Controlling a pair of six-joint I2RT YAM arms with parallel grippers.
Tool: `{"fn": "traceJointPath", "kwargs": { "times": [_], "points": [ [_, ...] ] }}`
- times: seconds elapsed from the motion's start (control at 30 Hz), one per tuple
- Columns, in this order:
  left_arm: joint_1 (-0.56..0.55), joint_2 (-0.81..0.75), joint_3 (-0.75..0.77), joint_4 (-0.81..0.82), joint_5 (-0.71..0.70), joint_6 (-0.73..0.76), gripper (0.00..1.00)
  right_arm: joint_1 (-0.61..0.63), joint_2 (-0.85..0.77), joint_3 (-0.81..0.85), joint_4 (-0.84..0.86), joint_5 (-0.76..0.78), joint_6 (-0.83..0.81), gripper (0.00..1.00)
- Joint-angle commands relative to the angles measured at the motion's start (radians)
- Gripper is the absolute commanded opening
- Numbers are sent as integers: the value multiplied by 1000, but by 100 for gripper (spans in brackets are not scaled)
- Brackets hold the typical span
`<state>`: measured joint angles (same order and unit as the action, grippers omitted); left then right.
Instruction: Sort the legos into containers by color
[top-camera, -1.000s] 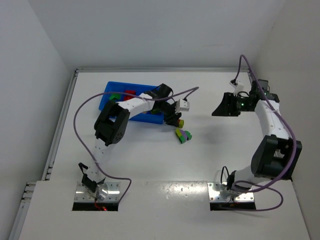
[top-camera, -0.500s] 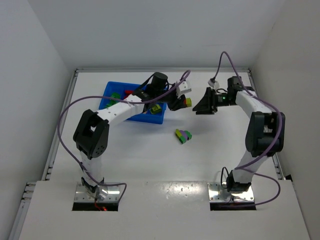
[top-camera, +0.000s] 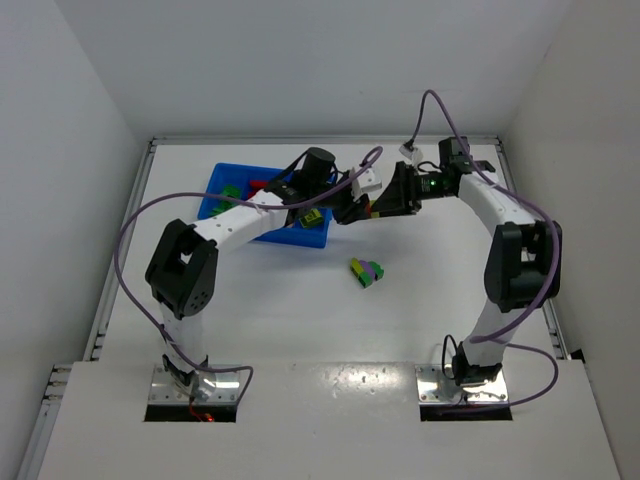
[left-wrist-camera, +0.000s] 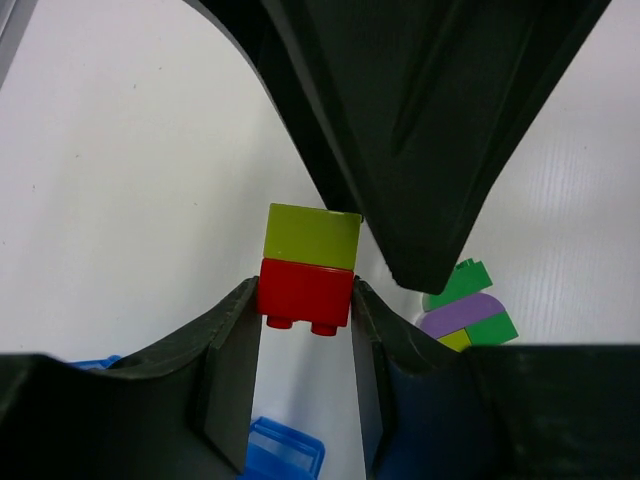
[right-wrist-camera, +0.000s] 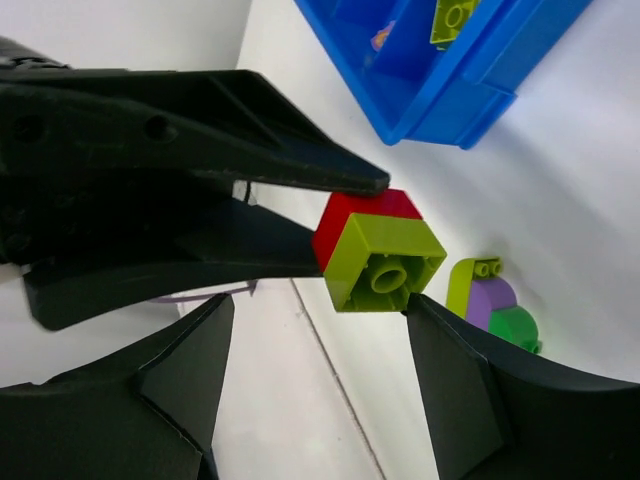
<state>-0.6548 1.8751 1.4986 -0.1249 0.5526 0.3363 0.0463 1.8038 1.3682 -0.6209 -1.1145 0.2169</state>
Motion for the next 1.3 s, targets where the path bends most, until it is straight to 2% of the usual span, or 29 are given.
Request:
{"fn": "traceJointPath", "kwargs": {
  "times": [0.0,0.27,0.33,0.4,0.47,0.53,0.67,0.77,0.87,0.93,1.07,1.17,1.2,1.27],
  "points": [
    [-11,-67,-3,37,47,15,0,29,28,46,6,51,-24,71],
    [-11,-76,-3,37,56,15,0,29,17,55,-25,117,-54,71],
    [-11,-76,-3,37,69,15,0,20,5,42,-25,127,-54,68],
    [-11,-76,-3,37,78,15,0,20,5,23,-14,127,-63,61],
    [-2,-76,-12,47,78,15,0,10,5,23,-14,127,-63,61],
    [-2,-85,-12,47,87,6,0,-2,5,23,-14,114,-63,65],
    [-2,-94,-21,47,109,6,0,-37,-4,-6,33,4,-28,67],
    [7,-94,-21,47,122,6,0,-37,-4,-18,93,-108,31,65],
    [7,-94,-21,56,135,-14,0,-37,-4,-46,178,-224,160,65],
    [7,-94,-21,67,144,-26,0,-37,6,-64,297,-312,285,65],
    [7,-94,-21,85,144,-36,0,-16,26,-64,339,-372,337,65],
    [7,-94,-31,94,144,-45,0,-5,26,-64,348,-372,337,55],
    [17,-94,-31,94,144,-45,0,-5,26,-73,358,-361,337,45],
    [17,-94,-31,94,144,-54,0,-5,26,-73,359,-361,337,37]
  ]
}}
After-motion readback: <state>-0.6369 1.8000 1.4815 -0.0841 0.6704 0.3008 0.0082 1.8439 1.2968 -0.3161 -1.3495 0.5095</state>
